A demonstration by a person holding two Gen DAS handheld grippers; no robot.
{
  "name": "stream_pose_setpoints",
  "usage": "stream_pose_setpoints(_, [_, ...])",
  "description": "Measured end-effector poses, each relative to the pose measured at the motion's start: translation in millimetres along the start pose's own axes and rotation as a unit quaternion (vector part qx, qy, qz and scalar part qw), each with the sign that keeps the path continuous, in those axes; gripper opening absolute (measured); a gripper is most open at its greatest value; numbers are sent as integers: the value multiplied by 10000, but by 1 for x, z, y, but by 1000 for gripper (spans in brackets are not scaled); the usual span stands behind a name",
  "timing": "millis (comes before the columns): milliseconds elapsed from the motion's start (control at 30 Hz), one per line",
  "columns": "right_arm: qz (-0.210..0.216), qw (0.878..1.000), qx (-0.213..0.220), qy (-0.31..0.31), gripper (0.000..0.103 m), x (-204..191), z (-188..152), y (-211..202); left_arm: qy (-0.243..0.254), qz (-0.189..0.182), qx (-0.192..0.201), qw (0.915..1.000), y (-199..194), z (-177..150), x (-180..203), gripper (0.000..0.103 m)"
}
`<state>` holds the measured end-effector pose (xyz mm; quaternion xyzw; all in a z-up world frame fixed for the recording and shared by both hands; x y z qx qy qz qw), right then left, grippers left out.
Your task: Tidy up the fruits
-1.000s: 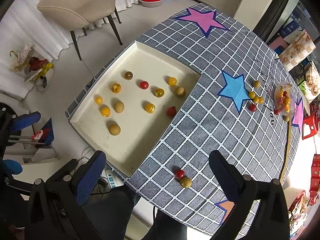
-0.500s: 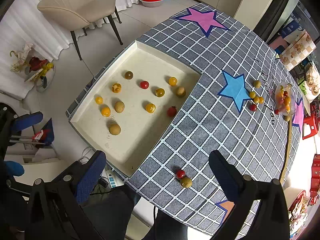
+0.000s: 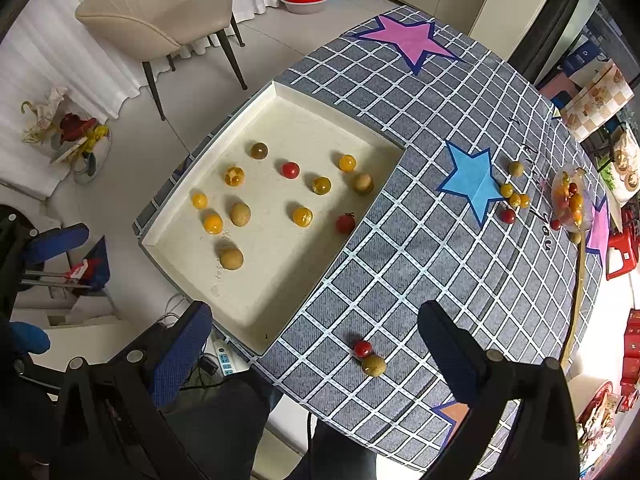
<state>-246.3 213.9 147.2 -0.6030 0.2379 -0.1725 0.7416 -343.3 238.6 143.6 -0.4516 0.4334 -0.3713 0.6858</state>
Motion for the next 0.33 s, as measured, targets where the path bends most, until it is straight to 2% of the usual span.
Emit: stream_pose_setpoints(333, [25, 10000, -24, 2, 103, -5, 0, 2, -11, -104, 67, 9999, -1, 1, 0, 92])
Point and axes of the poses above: each gripper's, at about its wrist camera, not at the fingertips, and y roughly the way its jaws point, x to its right, z to its top, the point moved 2 cm from there along y, roughly the way its jaws point, and after that the axes turned 8 degrees about z, right-handed, at the moved point
